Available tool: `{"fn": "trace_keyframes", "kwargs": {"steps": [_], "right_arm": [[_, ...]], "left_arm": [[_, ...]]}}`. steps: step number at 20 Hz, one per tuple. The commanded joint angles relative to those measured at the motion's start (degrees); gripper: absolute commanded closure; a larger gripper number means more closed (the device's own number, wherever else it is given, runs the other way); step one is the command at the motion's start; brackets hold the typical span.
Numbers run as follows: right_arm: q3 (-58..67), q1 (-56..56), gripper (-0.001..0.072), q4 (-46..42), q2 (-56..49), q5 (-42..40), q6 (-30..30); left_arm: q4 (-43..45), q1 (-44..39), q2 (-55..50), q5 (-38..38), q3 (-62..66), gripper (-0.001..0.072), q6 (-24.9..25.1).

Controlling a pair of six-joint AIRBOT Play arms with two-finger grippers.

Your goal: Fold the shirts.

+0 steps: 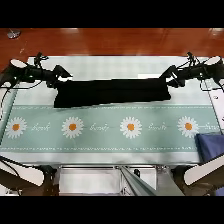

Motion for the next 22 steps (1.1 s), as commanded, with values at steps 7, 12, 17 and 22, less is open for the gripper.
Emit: {"fn": "trace_keyframes", "kwargs": {"steps": [7, 12, 17, 22], "right_arm": [[1.99, -3.89, 0.0083, -9.14, -3.91, 9.07, 3.74], [2.05, 2.45, 0.0083, -5.49, -5.73, 9.46, 2.82], [6.47, 5.62, 0.0693, -3.32, -3.58, 14.88, -0.37], [0.55, 5.57, 0.0693, -11.19, 12.92, 15.43, -3.52]], "left_arm": [[20.26, 6.64, 16.28, -4.57, -8.02, 0.0006, -2.91], [10.75, -3.28, 33.55, 9.99, -26.45, 0.0006, 0.20], [9.16, -15.13, 34.10, 11.58, -27.89, 0.0411, 0.04], [5.49, -23.39, 34.07, 12.02, -27.89, 0.0677, 4.68]]}}
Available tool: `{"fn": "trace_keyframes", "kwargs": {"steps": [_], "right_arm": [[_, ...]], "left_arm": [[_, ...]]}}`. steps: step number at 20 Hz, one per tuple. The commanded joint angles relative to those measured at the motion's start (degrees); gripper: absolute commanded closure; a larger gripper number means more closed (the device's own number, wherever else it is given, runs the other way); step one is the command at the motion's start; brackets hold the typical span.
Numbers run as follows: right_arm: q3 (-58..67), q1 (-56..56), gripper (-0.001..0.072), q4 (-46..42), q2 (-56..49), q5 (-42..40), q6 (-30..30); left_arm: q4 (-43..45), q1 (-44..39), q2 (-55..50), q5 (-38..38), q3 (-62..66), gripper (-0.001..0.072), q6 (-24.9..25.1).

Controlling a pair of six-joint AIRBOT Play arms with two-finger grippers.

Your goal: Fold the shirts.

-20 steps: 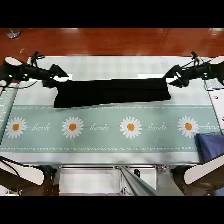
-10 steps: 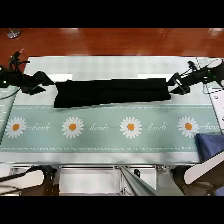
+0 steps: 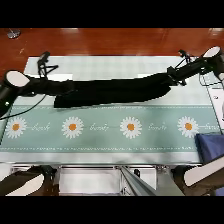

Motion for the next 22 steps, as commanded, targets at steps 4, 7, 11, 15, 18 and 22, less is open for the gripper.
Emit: {"fn": "trace_keyframes", "kwargs": {"steps": [4, 7, 11, 15, 18, 22], "right_arm": [[-22.82, -0.44, 0.0693, -5.70, 31.91, -3.63, -3.41], [-35.30, -0.81, 0.0693, -7.48, 47.82, -4.76, -0.39], [-43.43, -0.81, 0.0693, -7.41, 61.33, -3.82, 4.50], [-43.65, -0.81, 0.0693, -5.84, 66.34, -2.16, 5.66], [-43.65, -0.76, 0.0693, -2.01, 66.73, -2.58, 5.57], [-43.65, -0.76, 0.0693, -1.14, 66.73, -3.72, 5.60]], "left_arm": [[-4.50, -16.52, 0.20, 9.44, -0.35, 0.0677, 2.95], [-5.25, -25.73, -2.29, 20.76, 0.26, 0.0678, 2.95], [-5.27, -32.39, -16.79, 18.29, 10.43, 0.0679, -0.90], [-5.27, -39.65, -29.73, 17.09, 23.04, 0.0679, -6.91], [-5.42, -45.03, -39.98, 6.88, 33.48, 0.0678, -8.57], [-6.49, -48.15, -44.19, 0.48, 39.36, 0.0678, -8.46]]}}
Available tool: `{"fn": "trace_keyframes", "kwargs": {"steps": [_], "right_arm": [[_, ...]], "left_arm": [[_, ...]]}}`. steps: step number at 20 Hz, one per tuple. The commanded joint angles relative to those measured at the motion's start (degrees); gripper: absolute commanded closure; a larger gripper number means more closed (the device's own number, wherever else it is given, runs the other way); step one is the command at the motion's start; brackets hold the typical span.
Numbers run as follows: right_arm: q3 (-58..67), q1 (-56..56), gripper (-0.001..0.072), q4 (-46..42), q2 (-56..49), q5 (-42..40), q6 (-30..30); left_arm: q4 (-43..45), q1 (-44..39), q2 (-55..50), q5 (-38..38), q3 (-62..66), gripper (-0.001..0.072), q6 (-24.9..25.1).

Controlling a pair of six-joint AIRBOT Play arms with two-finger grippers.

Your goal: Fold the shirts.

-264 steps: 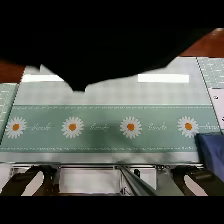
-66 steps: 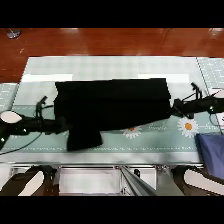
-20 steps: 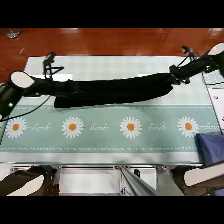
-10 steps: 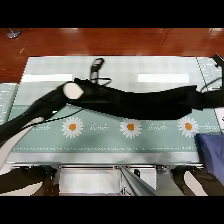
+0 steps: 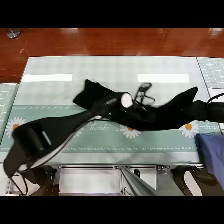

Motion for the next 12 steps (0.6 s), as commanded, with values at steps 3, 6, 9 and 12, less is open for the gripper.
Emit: {"fn": "trace_keyframes", "kwargs": {"steps": [3, 6, 9, 12], "right_arm": [[-0.15, 0.02, 0.0693, 2.01, 0.50, -0.44, 0.15], [-0.15, 0.04, 0.0693, 4.90, -0.96, -0.72, -1.05], [0.11, 2.10, 0.0693, 8.66, -4.52, -3.69, -2.34], [3.56, 12.39, 0.0693, 8.59, -11.63, -9.51, -1.51]], "left_arm": [[0.74, 4.98, -0.28, -8.50, 4.79, 0.0678, -0.39], [4.83, 16.70, 6.21, -16.13, 4.76, 0.0677, -0.39], [13.40, 28.61, 16.48, -24.26, 4.20, 0.0677, 0.02], [18.51, 39.32, 32.04, -23.30, -4.81, 0.0677, 0.96]]}}
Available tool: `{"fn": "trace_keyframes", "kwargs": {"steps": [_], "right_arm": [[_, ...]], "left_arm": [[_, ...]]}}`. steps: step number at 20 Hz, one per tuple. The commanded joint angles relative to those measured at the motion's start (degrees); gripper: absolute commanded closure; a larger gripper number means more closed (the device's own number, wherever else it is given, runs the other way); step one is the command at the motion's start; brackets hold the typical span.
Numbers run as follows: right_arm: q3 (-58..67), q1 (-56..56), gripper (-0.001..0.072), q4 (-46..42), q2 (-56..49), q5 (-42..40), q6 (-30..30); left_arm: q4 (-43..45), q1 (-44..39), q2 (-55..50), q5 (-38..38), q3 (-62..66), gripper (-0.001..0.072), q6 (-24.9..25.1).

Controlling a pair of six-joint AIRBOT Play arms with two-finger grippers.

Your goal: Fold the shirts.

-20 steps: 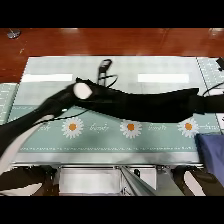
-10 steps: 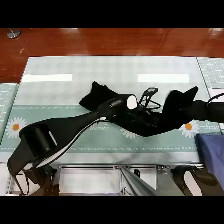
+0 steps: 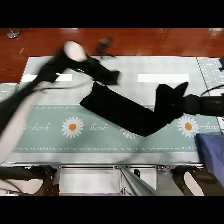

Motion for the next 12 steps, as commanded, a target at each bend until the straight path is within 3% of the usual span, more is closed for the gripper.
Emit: {"fn": "trace_keyframes", "kwargs": {"steps": [1, 4, 7, 12], "right_arm": [[4.09, 10.56, 0.0693, 1.36, -8.37, -7.28, 0.50], [13.53, 22.34, 0.0693, 1.31, -22.12, -13.05, 1.79], [26.43, 30.53, 0.0693, 1.29, -38.38, -14.25, 2.47], [51.82, 36.57, 0.0692, 1.70, -64.89, -13.79, 6.69]], "left_arm": [[6.01, 12.57, 17.59, -0.63, -10.84, 0.0677, 1.55], [5.29, 19.52, 35.78, 5.09, -29.83, 0.0677, -0.11], [-0.98, 20.94, 52.72, 9.77, -46.86, 0.0677, -2.29], [-4.04, 20.94, 62.34, 10.75, -59.82, 0.0677, -3.48]]}}
